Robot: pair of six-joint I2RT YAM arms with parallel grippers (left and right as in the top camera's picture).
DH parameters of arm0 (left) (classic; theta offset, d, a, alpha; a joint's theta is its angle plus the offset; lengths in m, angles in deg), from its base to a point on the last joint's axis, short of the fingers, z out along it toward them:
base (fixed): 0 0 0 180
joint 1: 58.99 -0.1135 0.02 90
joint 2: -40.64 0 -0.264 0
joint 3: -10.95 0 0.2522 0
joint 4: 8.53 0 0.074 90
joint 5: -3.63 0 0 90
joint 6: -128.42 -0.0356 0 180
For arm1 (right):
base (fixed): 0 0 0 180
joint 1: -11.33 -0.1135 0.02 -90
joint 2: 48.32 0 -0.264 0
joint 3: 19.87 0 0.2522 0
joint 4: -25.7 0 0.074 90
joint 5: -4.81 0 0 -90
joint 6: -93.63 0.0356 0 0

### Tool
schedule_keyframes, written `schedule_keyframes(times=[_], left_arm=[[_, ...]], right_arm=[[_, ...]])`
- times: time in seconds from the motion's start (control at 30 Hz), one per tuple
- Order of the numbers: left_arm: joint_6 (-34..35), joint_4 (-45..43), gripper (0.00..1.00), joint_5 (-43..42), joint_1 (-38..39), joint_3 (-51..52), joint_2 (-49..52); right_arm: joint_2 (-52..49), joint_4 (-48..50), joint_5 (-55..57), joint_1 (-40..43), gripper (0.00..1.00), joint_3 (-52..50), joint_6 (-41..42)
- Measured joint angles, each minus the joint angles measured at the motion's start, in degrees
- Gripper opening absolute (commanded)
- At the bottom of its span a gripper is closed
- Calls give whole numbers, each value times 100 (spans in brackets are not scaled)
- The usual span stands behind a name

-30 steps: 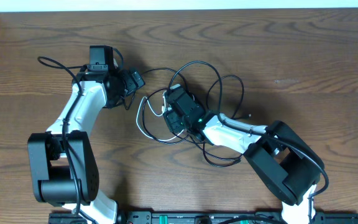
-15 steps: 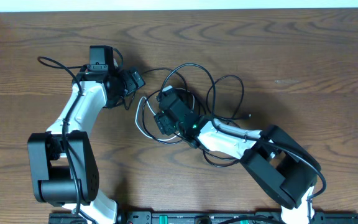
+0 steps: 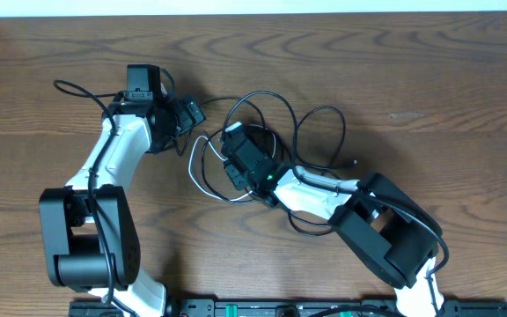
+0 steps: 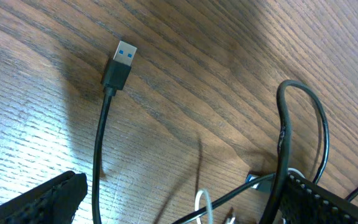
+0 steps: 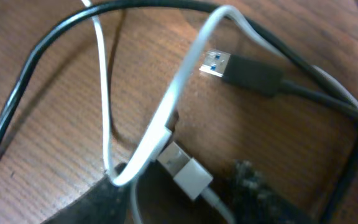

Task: Untangle cables
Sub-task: 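Lift the white USB cable end upward with the right gripper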

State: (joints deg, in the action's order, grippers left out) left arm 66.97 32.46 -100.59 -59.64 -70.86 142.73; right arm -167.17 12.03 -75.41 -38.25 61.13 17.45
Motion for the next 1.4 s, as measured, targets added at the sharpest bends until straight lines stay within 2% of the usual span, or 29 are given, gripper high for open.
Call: schedule_keyframes(times=[0.03,0.07,0.2,0.37,0.5,0.63,1.0,1.4], left_arm=[[0,-2,100,-2,0,0,0],[0,0,100,-2,0,0,0],[0,13,100,-2,0,0,0],[-2,52,100,-2,0,0,0],[0,63,100,-2,0,0,0],[0,63,100,-2,0,0,0],[-2,66,100,-2,0,0,0],[0,68,100,0,0,0,0]], right_arm=[[7,-50,-35,-9,13,22,-59],[20,-96,-85,-11,1,35,-90],[131,-330,-372,-17,1,39,-96],[378,-1193,-782,57,1,157,-105],[667,-1858,-918,142,1,575,-105],[1106,-1991,-977,219,1,953,-107],[2192,-1733,-927,448,1,1102,-109],[3866,24,-743,671,1,1110,-780]])
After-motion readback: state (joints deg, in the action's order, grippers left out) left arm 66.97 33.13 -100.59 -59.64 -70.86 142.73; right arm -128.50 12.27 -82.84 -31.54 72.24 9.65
